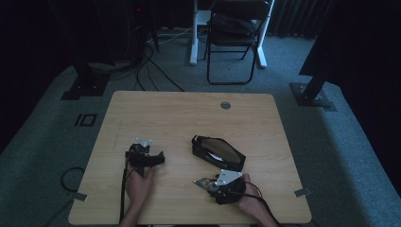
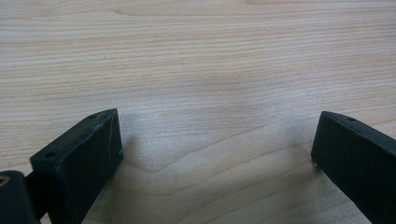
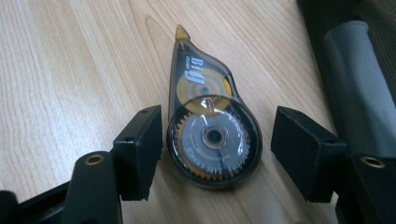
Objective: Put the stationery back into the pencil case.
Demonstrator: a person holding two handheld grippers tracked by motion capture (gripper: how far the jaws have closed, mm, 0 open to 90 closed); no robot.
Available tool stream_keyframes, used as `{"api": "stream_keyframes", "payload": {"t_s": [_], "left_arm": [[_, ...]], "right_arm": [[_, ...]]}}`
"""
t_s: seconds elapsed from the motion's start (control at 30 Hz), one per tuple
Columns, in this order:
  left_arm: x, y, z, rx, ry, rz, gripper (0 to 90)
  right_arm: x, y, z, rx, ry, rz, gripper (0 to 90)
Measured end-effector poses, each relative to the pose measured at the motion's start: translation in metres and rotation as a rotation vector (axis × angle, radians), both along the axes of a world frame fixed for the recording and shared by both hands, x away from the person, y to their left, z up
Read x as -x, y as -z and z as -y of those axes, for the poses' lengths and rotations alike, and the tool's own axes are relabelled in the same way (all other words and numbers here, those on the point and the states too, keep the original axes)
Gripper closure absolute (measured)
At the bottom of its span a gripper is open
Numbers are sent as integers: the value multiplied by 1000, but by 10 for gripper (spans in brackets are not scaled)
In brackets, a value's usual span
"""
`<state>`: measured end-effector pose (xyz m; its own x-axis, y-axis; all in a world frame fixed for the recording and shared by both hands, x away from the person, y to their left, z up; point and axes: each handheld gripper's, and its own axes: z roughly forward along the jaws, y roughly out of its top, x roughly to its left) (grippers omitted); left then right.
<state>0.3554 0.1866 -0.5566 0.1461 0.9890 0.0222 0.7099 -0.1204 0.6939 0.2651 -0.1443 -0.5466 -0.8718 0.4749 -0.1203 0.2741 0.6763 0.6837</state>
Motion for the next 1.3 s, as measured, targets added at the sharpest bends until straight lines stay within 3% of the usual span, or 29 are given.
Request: {"api": "stream_keyframes", "payload": {"t_s": [0.23, 0.57, 1.03, 1.3], "left_arm": [[0, 0, 0, 1, 0, 0, 22], [0, 0, 0, 0, 0, 0, 22], [0, 0, 0, 0, 0, 0, 22], [0, 0, 0, 1, -1, 1, 22]], "right_arm": [[-4, 4, -1, -11, -6, -37, 405], [2, 1, 2, -34, -12, -54, 381], [0, 5, -1, -27, -5, -67, 411], [1, 4, -2, -24, 10, -42, 414]]}}
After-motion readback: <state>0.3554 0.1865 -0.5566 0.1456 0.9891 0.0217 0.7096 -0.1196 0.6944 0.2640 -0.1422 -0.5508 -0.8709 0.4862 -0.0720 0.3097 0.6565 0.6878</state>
